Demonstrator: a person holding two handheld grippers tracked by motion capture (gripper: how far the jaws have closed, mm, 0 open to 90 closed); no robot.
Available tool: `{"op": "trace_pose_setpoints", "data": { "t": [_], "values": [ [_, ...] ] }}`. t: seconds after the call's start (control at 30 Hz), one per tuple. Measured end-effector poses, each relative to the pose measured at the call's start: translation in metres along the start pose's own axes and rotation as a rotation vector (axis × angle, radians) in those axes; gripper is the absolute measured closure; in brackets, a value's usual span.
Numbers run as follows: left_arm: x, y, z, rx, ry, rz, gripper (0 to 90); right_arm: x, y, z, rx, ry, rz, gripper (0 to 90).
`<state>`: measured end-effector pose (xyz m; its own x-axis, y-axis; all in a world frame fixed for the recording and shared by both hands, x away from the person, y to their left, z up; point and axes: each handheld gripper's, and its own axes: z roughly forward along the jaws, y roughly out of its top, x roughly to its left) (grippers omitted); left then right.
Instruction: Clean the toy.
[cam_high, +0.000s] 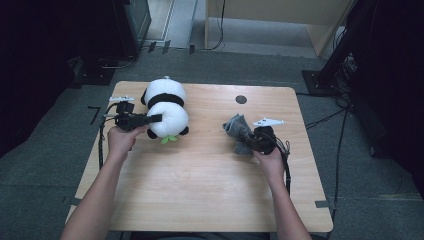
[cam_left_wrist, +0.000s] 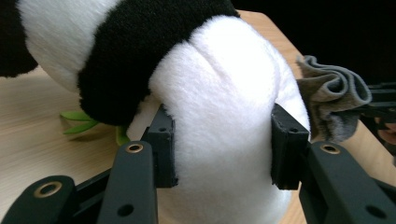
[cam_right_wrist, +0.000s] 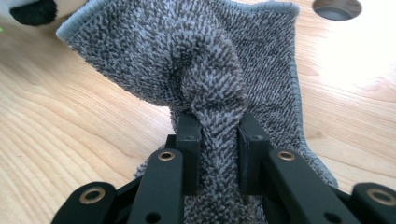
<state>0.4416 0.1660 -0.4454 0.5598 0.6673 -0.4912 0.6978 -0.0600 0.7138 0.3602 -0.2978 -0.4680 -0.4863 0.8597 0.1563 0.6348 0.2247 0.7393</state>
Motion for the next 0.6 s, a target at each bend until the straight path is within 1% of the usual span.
{"op": "trace_pose_setpoints", "data": {
  "t": [0.07, 0.1, 0.17, 0.2, 0.3, 0.4, 0.47, 0.6],
  "values": [
    [0.009, -0.002, -0.003, -0.013, -0.003, -0.026, 53.8, -0.003, -0.001, 0.000, -0.005, -0.008, 0.006, 75.0],
    [0.013, -0.002, -0.003, -0.023, 0.004, -0.039, 53.8, -0.005, -0.002, 0.000, -0.004, -0.014, 0.005, 75.1],
    [0.018, -0.004, -0.001, -0.017, 0.039, -0.030, 53.8, -0.007, -0.002, 0.000, -0.003, -0.018, 0.023, 75.0],
    [0.021, -0.005, 0.000, -0.009, 0.048, -0.032, 53.7, -0.008, -0.002, 0.000, -0.005, -0.020, 0.029, 75.1],
    [0.032, -0.008, 0.001, -0.026, 0.038, -0.058, 53.3, -0.011, -0.004, 0.003, 0.008, -0.029, 0.031, 74.9],
    [0.038, -0.009, -0.001, -0.038, 0.052, -0.060, 52.0, -0.012, -0.008, 0.010, 0.026, -0.023, 0.022, 73.9],
    [0.042, -0.010, -0.002, -0.043, 0.048, -0.075, 51.0, -0.012, -0.011, 0.016, 0.039, -0.025, 0.011, 73.4],
    [0.047, -0.012, -0.004, -0.050, 0.053, -0.082, 48.5, -0.012, -0.014, 0.025, 0.047, -0.030, -0.005, 71.3]
  ]
}}
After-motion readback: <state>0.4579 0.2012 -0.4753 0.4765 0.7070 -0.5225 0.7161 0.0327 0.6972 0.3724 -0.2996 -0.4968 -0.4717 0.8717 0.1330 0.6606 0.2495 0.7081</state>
